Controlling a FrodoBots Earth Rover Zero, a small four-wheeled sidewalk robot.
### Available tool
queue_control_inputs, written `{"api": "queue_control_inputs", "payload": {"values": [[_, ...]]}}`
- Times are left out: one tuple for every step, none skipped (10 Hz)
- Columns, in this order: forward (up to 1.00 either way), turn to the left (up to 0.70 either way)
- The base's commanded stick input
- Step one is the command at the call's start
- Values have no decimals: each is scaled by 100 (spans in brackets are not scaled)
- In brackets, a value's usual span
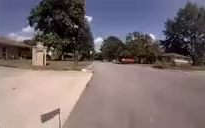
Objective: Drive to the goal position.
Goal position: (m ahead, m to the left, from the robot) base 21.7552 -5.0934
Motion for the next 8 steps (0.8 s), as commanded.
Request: {"api": "queue_control_inputs", "payload": {"values": [[100, 0], [100, 0], [100, 0], [100, 0], [100, 0], [100, 0], [100, 0], [100, 0]]}}
